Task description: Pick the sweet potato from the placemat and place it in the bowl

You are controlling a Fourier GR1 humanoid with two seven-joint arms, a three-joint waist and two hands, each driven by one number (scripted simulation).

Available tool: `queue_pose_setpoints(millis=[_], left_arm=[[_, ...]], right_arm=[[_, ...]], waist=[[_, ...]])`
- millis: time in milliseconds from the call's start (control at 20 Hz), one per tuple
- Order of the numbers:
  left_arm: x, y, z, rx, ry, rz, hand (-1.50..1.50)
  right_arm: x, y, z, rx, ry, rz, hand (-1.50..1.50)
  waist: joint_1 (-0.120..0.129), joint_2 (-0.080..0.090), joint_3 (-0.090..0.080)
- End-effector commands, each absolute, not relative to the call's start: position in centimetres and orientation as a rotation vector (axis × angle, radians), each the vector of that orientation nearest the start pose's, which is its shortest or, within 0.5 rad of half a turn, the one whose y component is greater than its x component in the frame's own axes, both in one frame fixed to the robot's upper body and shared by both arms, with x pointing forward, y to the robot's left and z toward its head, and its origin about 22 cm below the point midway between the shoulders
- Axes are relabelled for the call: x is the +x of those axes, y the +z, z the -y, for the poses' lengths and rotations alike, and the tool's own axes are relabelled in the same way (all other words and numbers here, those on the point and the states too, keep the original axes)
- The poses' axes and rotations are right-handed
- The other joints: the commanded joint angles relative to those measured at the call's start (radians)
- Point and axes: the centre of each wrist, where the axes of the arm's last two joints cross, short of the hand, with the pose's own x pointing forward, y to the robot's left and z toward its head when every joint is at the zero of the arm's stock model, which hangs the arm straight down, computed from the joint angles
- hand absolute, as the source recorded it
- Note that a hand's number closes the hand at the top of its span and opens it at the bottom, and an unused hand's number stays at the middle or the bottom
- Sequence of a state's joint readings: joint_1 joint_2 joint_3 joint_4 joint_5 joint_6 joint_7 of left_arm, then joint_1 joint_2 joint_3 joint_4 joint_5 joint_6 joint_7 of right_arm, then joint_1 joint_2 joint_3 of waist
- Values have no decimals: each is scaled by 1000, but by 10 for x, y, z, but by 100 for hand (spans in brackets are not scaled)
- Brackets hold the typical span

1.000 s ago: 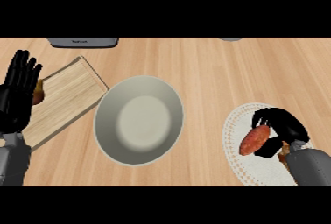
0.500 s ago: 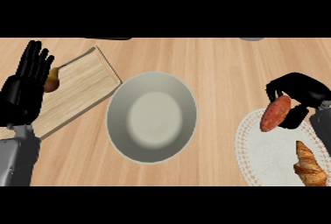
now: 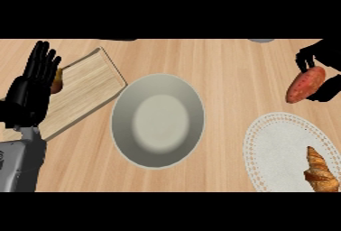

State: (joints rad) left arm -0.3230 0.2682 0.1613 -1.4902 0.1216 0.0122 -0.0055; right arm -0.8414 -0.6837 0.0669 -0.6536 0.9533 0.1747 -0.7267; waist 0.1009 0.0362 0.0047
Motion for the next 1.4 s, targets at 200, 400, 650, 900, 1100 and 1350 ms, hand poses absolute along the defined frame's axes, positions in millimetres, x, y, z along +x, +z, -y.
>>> queue_pose_setpoints(millis=[200,400,650,900,1100,1350], left_arm=[[315,93,-309,197,-13,1822,0],[310,93,-319,187,3,1798,0],[308,87,-326,224,5,1800,0],[306,89,-327,218,8,1790,0],[302,87,-321,239,21,1775,0],[303,83,-328,252,56,1761,0]], right_arm=[[429,219,391,-506,1548,1864,150],[442,246,368,-367,1491,1979,150],[454,264,339,-88,1392,2035,150],[465,292,287,46,1409,2035,150],[470,292,239,117,1451,1961,150],[464,291,175,161,1555,1929,150]], waist=[[-40,-16,-3],[-40,-22,-4],[-61,-29,-5],[-79,-40,-6],[-92,-45,-5],[-115,-47,-6]])
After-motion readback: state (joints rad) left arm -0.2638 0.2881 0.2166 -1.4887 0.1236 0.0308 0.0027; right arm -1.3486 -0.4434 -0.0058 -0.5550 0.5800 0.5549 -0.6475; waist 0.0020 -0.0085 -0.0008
